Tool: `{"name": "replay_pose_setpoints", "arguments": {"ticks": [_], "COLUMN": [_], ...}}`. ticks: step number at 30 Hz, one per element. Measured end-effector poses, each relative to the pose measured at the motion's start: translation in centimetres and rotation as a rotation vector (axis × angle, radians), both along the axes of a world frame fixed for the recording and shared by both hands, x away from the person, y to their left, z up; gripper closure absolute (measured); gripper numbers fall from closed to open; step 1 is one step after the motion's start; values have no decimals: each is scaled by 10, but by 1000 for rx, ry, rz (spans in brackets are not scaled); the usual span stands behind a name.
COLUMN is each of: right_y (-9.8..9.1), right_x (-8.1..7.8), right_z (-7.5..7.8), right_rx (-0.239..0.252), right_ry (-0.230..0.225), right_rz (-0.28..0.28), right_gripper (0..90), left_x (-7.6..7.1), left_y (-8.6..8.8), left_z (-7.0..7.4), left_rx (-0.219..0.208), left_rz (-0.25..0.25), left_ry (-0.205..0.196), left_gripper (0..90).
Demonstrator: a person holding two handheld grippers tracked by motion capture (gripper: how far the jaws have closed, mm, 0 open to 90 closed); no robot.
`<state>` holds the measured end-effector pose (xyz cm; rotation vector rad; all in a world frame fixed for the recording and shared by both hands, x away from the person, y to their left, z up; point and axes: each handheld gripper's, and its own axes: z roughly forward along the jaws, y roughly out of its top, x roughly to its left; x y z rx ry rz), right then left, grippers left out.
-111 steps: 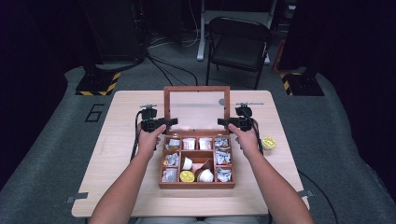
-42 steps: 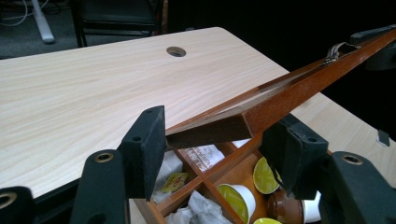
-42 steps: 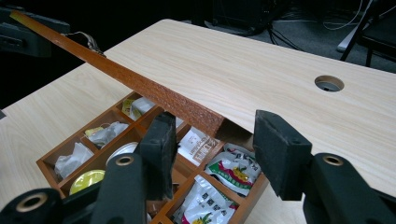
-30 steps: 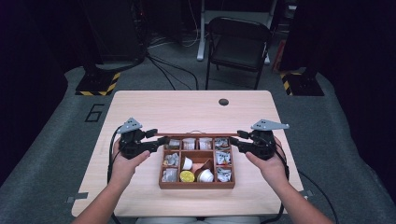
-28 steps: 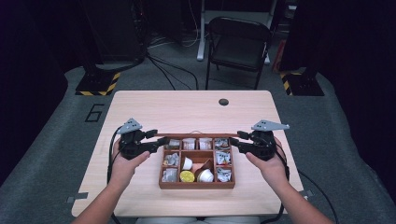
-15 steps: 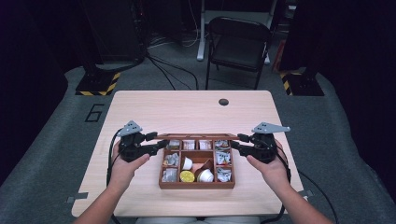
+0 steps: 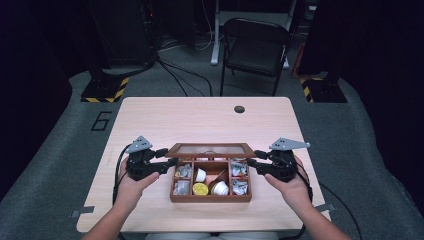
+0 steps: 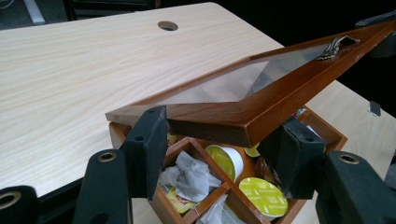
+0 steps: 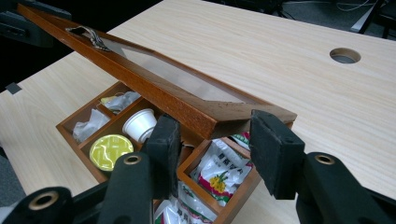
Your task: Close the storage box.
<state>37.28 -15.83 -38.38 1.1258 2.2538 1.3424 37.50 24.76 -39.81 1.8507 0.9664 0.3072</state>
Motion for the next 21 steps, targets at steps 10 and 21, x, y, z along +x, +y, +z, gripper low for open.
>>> {"name": "replay_pose_setpoints", "arguments": {"ticks": [10,21], "right_y": [-1,-2], "right_x": [-10,-18], "right_z": [-10,-21], "right_rx": [-6,1], "right_ry": [10,17], "right_rz": [6,6], "right_gripper": [538,538], "left_x": [-10,-19], "left_y": [-1,1], "left_z": [-9,-20], "left_rx": [7,15], "left_rz": [3,-5], "left_ry": [8,12], "left_gripper": [416,416]}}
